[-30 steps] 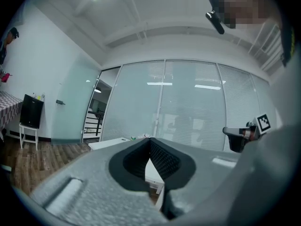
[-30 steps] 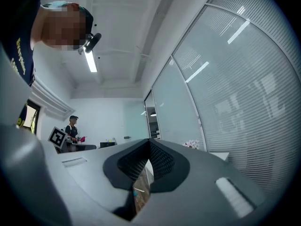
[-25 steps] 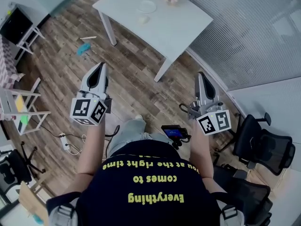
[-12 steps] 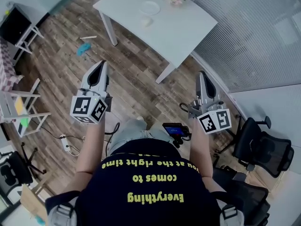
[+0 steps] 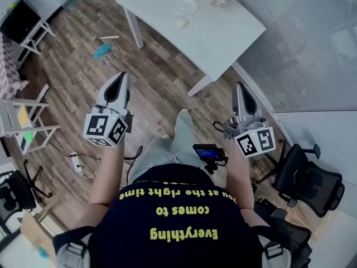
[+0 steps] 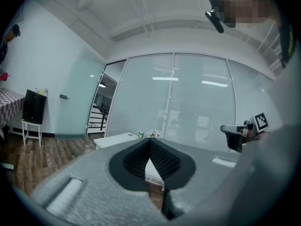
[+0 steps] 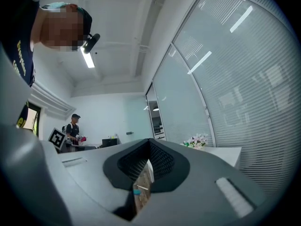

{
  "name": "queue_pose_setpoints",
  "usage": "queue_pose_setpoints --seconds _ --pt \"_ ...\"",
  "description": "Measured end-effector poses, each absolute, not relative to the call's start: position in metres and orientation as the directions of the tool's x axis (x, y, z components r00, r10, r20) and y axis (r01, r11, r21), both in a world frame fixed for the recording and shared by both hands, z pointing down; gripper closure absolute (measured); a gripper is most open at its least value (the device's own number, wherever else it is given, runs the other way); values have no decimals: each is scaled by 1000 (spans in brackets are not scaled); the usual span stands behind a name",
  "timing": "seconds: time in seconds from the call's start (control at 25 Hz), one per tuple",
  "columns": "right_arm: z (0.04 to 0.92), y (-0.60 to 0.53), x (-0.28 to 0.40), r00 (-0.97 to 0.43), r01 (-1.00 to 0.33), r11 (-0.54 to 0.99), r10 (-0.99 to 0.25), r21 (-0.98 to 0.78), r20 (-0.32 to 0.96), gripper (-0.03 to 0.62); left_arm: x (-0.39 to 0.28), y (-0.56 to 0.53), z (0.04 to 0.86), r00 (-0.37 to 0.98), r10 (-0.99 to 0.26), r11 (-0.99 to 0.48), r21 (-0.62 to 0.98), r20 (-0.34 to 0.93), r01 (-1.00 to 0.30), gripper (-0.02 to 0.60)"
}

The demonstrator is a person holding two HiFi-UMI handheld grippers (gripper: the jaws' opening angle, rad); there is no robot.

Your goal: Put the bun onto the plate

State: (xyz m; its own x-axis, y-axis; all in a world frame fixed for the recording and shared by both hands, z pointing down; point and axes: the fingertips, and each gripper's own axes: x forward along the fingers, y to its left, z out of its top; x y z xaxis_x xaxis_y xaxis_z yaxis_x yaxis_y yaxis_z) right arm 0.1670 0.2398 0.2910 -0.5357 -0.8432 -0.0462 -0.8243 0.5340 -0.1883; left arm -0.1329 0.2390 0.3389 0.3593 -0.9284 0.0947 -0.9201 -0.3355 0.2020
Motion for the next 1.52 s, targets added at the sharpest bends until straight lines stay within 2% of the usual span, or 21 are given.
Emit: queue_pose_setpoints --seconds 0.8,1.52 --pt "277 88 157 -647 -745 649 -759 -154 -73 589 -139 132 340 223 -971 -203 200 86 -959 583" --pt "289 -27 176 -698 -695 699 -712 -168 -74 589 -104 34 345 174 -979 -154 181 103 -971 583"
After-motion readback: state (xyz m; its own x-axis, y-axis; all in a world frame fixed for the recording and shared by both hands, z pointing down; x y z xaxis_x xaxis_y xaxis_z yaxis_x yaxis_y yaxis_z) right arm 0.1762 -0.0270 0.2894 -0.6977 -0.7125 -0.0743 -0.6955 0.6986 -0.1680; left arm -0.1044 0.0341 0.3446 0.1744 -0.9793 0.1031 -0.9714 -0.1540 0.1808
